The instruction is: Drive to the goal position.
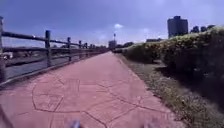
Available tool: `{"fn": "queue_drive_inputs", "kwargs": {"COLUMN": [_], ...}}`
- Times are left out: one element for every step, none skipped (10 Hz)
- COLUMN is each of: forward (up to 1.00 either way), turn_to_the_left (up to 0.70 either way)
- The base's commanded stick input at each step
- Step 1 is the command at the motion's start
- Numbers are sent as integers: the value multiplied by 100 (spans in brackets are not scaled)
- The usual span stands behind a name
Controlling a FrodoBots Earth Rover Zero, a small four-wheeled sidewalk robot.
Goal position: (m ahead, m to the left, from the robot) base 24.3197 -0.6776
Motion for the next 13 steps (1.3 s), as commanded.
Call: {"fn": "queue_drive_inputs", "kwargs": {"forward": [70, 70, 70, 70, 70, 70, 70, 70, 70, 70, 70, 70, 70], "turn_to_the_left": [0, 0, 0, 0, 0, 0, 0, 0, 0, 0, 0, 0, 0]}}
